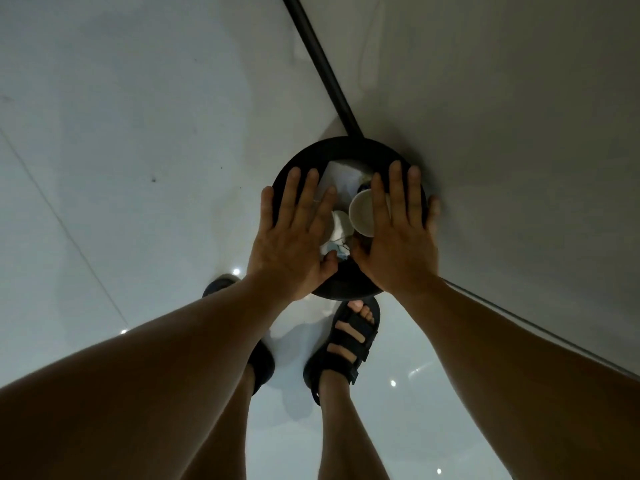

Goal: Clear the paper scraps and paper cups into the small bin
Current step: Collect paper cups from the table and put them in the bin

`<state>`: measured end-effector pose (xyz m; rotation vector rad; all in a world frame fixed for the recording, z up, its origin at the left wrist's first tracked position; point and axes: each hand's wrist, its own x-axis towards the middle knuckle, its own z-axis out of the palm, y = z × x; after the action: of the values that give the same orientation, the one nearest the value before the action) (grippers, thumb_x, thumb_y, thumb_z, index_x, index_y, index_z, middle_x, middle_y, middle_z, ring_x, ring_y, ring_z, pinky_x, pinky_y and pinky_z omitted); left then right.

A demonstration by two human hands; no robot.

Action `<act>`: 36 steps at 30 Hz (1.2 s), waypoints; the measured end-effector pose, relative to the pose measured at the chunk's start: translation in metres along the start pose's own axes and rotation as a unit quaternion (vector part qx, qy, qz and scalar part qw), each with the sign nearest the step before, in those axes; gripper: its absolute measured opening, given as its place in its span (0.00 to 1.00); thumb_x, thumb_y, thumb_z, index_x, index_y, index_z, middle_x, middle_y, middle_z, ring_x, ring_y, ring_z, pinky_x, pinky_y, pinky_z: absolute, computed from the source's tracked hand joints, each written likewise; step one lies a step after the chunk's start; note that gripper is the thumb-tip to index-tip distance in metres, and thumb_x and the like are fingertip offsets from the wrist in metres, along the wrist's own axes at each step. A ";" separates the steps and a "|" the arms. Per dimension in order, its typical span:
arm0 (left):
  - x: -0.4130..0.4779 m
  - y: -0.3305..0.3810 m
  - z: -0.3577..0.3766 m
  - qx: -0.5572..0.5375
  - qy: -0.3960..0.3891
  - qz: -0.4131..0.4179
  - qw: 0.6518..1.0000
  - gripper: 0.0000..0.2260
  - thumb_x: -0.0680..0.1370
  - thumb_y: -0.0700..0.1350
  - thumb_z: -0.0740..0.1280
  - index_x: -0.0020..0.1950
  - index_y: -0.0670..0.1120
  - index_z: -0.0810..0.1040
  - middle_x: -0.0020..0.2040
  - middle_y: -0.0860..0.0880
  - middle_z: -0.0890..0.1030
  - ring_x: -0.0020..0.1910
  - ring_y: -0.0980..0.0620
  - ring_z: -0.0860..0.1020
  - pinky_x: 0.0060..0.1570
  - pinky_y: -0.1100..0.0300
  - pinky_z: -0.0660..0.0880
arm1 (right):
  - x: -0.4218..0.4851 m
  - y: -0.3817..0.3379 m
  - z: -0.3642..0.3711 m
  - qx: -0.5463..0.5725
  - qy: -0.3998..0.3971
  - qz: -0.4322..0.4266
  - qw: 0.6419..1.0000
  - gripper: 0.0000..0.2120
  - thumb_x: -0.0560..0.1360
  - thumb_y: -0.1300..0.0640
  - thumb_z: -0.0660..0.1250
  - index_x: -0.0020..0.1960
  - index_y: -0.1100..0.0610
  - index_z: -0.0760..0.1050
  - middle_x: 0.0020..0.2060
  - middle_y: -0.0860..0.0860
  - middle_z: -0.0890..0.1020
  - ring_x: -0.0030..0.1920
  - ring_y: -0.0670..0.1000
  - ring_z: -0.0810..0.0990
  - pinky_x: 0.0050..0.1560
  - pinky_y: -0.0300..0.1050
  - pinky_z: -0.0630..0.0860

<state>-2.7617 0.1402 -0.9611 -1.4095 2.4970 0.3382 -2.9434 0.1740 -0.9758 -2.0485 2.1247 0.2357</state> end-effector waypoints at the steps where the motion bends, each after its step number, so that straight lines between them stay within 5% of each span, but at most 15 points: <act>1: -0.001 -0.001 -0.002 -0.008 -0.003 -0.004 1.000 0.41 0.72 0.67 0.49 0.77 0.47 0.37 0.78 0.40 0.40 0.76 0.39 0.37 0.71 0.39 0.39 | 0.000 0.000 -0.004 0.006 -0.004 0.000 1.000 0.46 0.73 0.35 0.61 0.80 0.57 0.46 0.79 0.59 0.47 0.78 0.60 0.42 0.72 0.67 0.50; 10: -0.042 -0.018 -0.072 -0.067 -0.029 -0.054 0.996 0.44 0.74 0.66 0.56 0.77 0.47 0.36 0.78 0.41 0.41 0.76 0.40 0.37 0.72 0.38 0.42 | -0.039 -0.013 -0.088 0.066 -0.059 0.022 0.996 0.48 0.71 0.40 0.67 0.80 0.56 0.45 0.79 0.57 0.47 0.78 0.58 0.41 0.73 0.64 0.53; 16: -0.098 -0.040 -0.170 -0.088 -0.061 -0.105 0.989 0.41 0.72 0.69 0.41 0.76 0.47 0.33 0.78 0.42 0.35 0.75 0.41 0.34 0.72 0.40 0.42 | -0.074 -0.047 -0.195 0.134 -0.100 0.074 0.983 0.48 0.72 0.41 0.68 0.80 0.55 0.44 0.79 0.55 0.47 0.78 0.57 0.41 0.74 0.63 0.56; 21: -0.147 -0.067 -0.268 -0.088 -0.047 -0.174 0.980 0.41 0.74 0.69 0.48 0.77 0.47 0.35 0.78 0.43 0.38 0.76 0.41 0.37 0.72 0.41 0.42 | -0.082 -0.092 -0.298 0.185 -0.082 0.056 0.978 0.46 0.73 0.42 0.68 0.80 0.54 0.45 0.79 0.56 0.49 0.79 0.57 0.44 0.75 0.58 0.53; 30: -0.244 -0.089 -0.386 -0.105 -0.003 -0.304 0.947 0.39 0.76 0.67 0.50 0.78 0.48 0.37 0.79 0.45 0.38 0.76 0.43 0.36 0.72 0.41 0.39 | -0.092 -0.130 -0.435 0.158 -0.082 -0.118 0.977 0.43 0.75 0.34 0.60 0.79 0.46 0.39 0.79 0.50 0.45 0.78 0.53 0.39 0.75 0.57 0.47; 36: -0.322 -0.040 -0.422 -0.145 0.031 -0.432 0.889 0.39 0.76 0.66 0.51 0.78 0.48 0.40 0.79 0.45 0.40 0.77 0.43 0.36 0.73 0.40 0.41 | -0.125 -0.142 -0.483 0.086 -0.101 -0.253 0.958 0.43 0.75 0.33 0.58 0.79 0.46 0.40 0.79 0.49 0.43 0.78 0.52 0.37 0.76 0.58 0.48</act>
<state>-2.6108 0.2424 -0.4608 -2.4835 1.6310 0.4762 -2.8071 0.1750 -0.4753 -2.2618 1.3938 0.1682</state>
